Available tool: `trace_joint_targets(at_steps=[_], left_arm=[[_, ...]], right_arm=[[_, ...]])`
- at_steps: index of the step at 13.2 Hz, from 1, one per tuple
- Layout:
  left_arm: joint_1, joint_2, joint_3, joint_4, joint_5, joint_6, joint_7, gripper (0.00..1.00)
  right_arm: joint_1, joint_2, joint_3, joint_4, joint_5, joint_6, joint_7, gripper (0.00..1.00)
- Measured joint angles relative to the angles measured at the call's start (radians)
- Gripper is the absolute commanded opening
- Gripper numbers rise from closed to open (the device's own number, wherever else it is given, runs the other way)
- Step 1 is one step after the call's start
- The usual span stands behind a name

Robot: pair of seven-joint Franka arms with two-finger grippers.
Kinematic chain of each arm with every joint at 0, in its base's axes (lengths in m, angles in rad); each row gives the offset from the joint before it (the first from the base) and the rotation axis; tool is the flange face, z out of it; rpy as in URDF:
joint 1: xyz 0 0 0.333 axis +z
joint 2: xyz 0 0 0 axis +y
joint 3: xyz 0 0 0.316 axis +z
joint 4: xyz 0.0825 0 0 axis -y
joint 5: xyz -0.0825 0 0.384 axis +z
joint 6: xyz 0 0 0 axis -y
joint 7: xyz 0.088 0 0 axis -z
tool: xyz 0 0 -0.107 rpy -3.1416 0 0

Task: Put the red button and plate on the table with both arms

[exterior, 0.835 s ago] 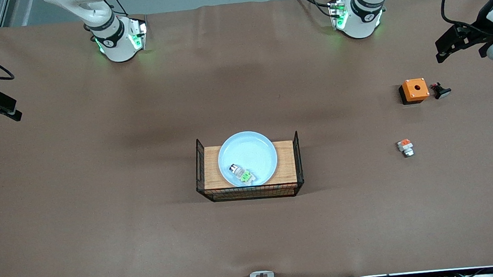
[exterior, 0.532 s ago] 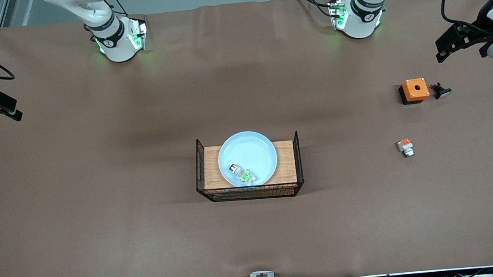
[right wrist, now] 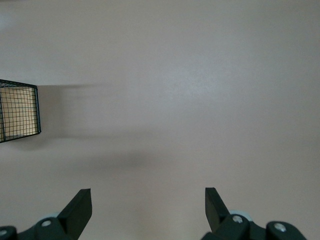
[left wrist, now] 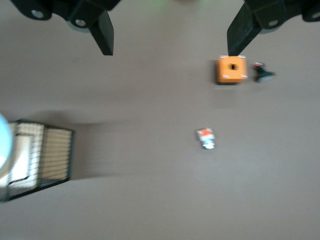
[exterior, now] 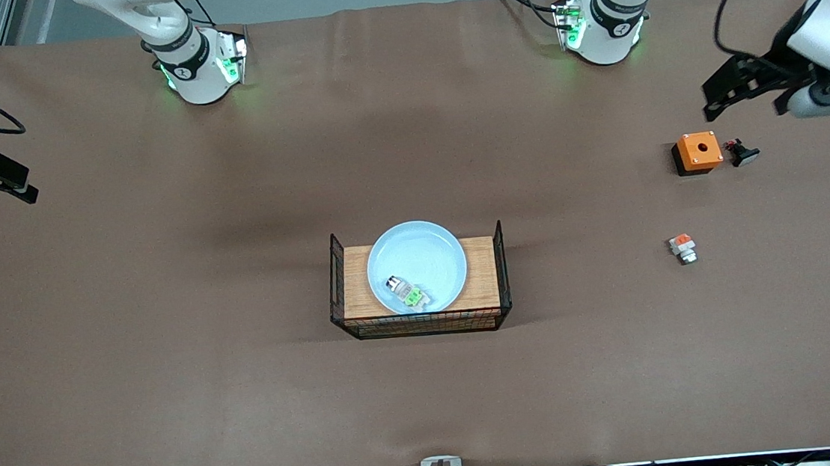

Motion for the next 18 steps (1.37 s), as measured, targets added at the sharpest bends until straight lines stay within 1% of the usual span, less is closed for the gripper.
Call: trace_joint_targets(at_steps=[3,5,8,11,14,18], left_arm=[[-0.036,0.072,-0.057,0.057,-0.039,0.003,-0.251,1.00],[-0.095,0.116,-0.083,0.064,-0.066,0.029,-0.455,1.00],[-0.224,0.207,-0.090,0.065,-0.070,0.150,-0.779,1.00],[-0.335,0.312,-0.090,0.065,-0.070,0.327,-1.076,1.00],[-0.395,0.398,-0.089,0.067,-0.070,0.465,-1.249,1.00],[-0.433,0.478,-0.086,0.076,-0.056,0.557,-1.411,0.98]], right_arm=[[0.018,0.000,0.002,-0.001,0.000,-0.005,0.022,0.99],[0.048,0.001,0.004,-0.002,0.000,-0.034,0.120,0.99],[0.123,0.003,0.008,-0.006,0.000,-0.056,0.322,0.99],[0.194,0.011,0.011,-0.017,0.000,-0.061,0.506,1.00],[0.239,0.026,0.011,-0.028,0.001,-0.062,0.621,1.00],[0.277,0.045,0.012,-0.045,0.001,-0.062,0.650,1.00]])
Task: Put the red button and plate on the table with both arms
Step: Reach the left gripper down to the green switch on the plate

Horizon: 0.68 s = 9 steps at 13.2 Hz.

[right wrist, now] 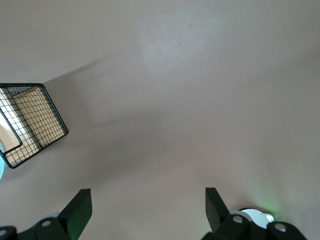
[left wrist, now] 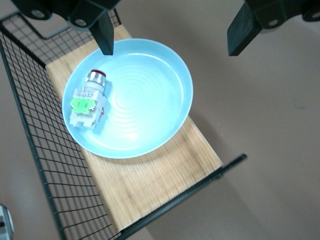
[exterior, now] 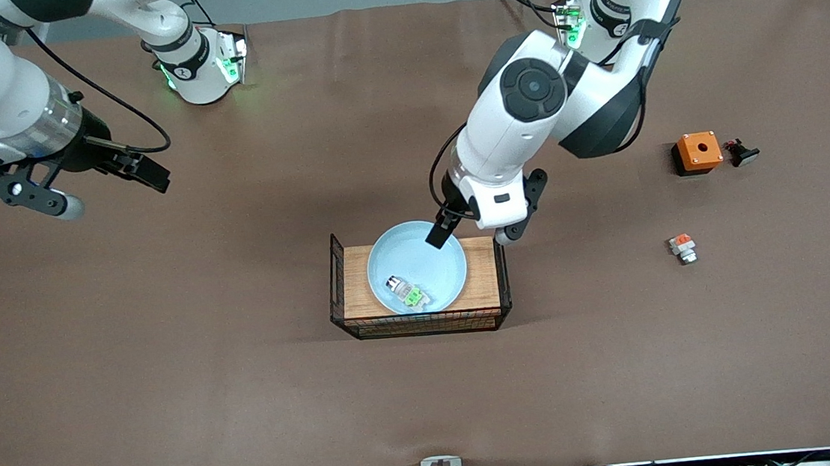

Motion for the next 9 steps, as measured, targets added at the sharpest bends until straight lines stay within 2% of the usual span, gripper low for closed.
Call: trace_joint_targets(at_steps=[4,9], left_arm=[[-0.047,0.054,0.005,0.016,0.047,0.116,-0.179,0.93],[-0.108,0.112,0.063,0.031,0.081,0.221,-0.195,0.88]], right_arm=[[0.022,0.016,0.000,0.000,0.000,0.001,0.001,1.00],[0.073,0.026,0.000,0.005,-0.001,0.009,0.008,1.00]])
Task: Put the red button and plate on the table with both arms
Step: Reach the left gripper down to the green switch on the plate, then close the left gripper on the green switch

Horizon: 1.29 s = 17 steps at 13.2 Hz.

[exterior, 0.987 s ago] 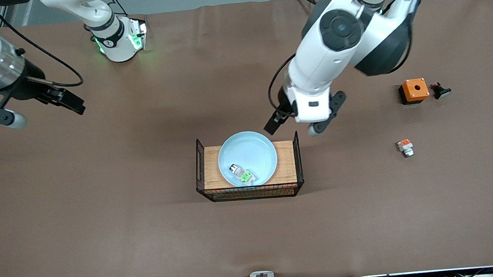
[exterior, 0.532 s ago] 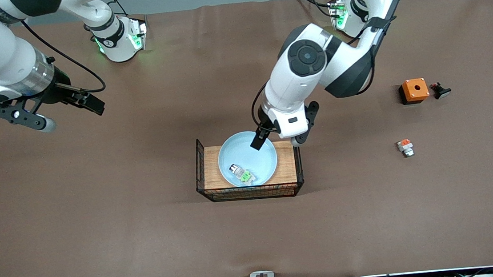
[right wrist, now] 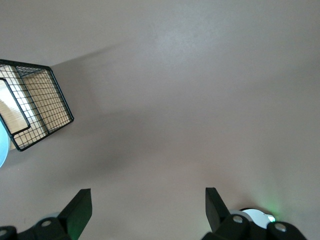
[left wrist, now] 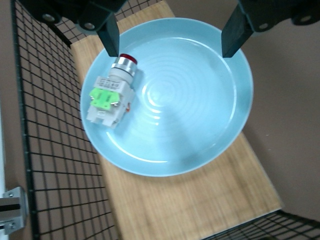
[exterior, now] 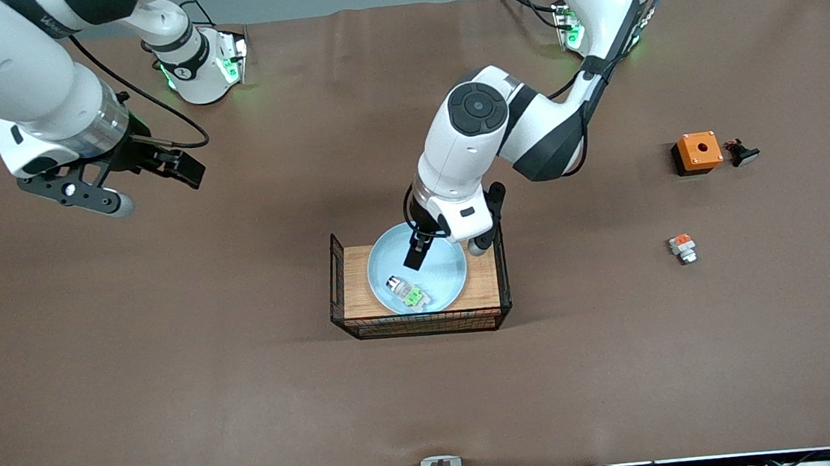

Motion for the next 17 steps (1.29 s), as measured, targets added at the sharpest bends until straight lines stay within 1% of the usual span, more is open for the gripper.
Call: trace_joint_targets(at_steps=[4,8,12,14,17], left_arm=[[-0.006,0.058,0.003,0.015,0.037,0.115,0.014,0.87],[-0.013,0.083,0.004,0.026,0.054,0.137,0.052,0.87],[-0.013,0.098,0.011,0.028,0.054,0.226,0.103,0.86],[-0.017,0.118,0.031,0.028,0.055,0.268,0.105,0.86],[-0.023,0.133,0.043,0.028,0.055,0.296,0.112,0.85]], right_arm=[[0.004,0.003,-0.001,0.001,0.000,0.003,0.000,1.00],[0.012,0.003,-0.001,0.002,0.000,0.008,0.000,1.00],[0.012,0.003,-0.001,0.002,0.000,0.011,0.000,1.00],[0.012,0.003,-0.002,0.002,0.000,0.014,0.000,1.00],[0.012,0.003,-0.002,0.002,0.000,0.024,0.000,1.00]])
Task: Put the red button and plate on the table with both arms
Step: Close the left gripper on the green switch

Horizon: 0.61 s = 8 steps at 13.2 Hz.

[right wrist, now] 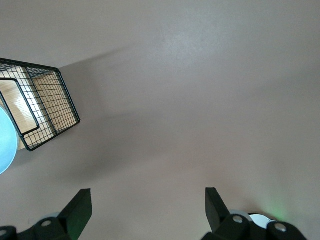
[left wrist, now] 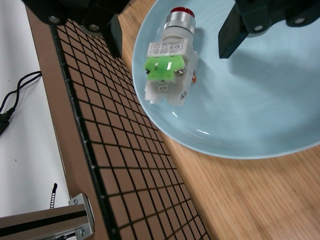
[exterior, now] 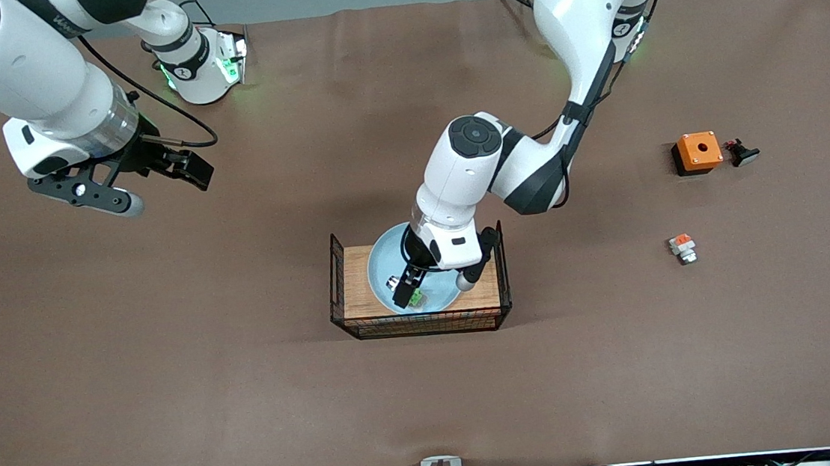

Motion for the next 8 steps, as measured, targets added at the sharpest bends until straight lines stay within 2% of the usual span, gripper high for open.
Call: trace_joint_targets(at_steps=[8], left_arm=[[-0.002,0.000,0.002,0.009,0.000,0.002,0.051,0.81]], right_arm=[[0.000,0.004,0.000,0.000,0.000,0.005,0.000,1.00]])
